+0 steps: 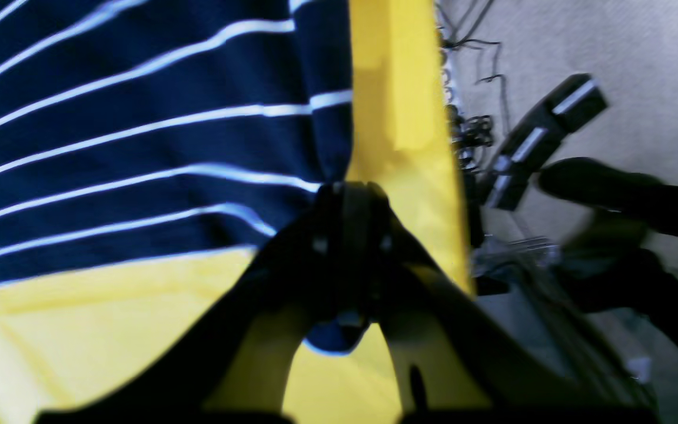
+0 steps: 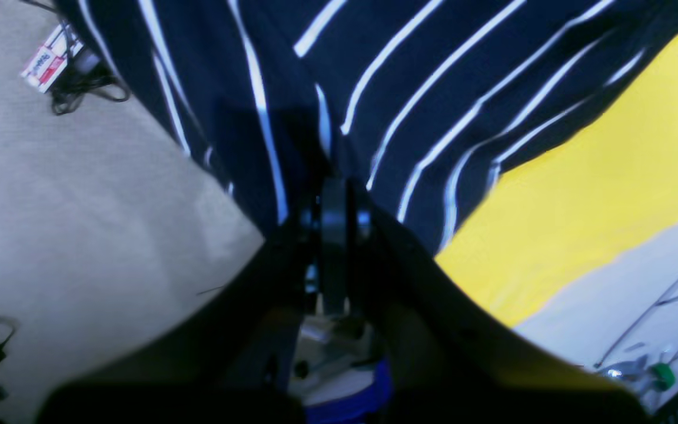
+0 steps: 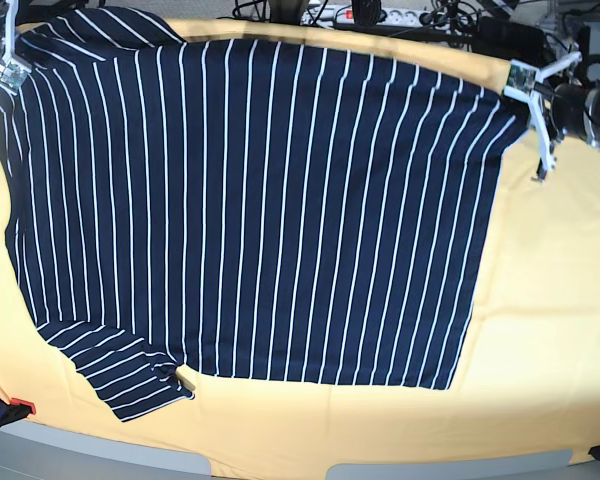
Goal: Fold the T-shirt properly
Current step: 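Lift the grasped edges and pull them toward the hem, then lay the folded edge down and release with the right gripper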
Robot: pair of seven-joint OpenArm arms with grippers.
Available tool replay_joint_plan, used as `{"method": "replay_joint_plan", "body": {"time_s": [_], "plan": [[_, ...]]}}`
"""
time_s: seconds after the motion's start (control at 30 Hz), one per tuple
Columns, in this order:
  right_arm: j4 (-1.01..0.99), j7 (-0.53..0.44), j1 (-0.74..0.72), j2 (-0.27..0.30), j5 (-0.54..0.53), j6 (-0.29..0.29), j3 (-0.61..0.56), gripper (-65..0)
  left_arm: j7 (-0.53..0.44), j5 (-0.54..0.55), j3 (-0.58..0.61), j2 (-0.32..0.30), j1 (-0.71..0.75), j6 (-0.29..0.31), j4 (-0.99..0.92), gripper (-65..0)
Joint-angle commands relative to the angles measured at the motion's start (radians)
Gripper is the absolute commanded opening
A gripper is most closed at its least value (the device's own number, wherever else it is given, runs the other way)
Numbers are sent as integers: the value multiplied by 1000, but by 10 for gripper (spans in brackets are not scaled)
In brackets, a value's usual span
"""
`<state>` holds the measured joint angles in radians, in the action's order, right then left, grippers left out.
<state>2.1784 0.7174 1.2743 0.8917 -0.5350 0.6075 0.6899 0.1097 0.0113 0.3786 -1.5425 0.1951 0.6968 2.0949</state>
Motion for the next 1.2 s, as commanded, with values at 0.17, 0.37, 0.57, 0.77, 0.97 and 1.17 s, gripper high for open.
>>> {"method": "replay_joint_plan", "body": {"time_s": [0.17,0.37,0.57,0.77,0.97,1.17], "plan": [[7,-86,-34,12,19,-58,12,-650,-3,51,-13,6,-116,-6,8,-650],[-19,-162,-177,12,11,-58,3,-650,1,24,-13,122,-132,-76,-33,-650],[-150,-185,-358,13,13,-57,-124,-650,-2,-37,-13,223,-137,-213,-122,-650],[-278,-202,-573,12,100,-58,-317,-650,-4,-36,-13,314,-212,-223,-183,-650],[-354,-202,-733,12,121,-86,-434,-650,-10,-28,-12,378,-246,-223,-256,-650],[-424,-209,-820,12,124,-95,-464,-650,-31,-29,-12,410,-246,-235,-302,-650]]}}
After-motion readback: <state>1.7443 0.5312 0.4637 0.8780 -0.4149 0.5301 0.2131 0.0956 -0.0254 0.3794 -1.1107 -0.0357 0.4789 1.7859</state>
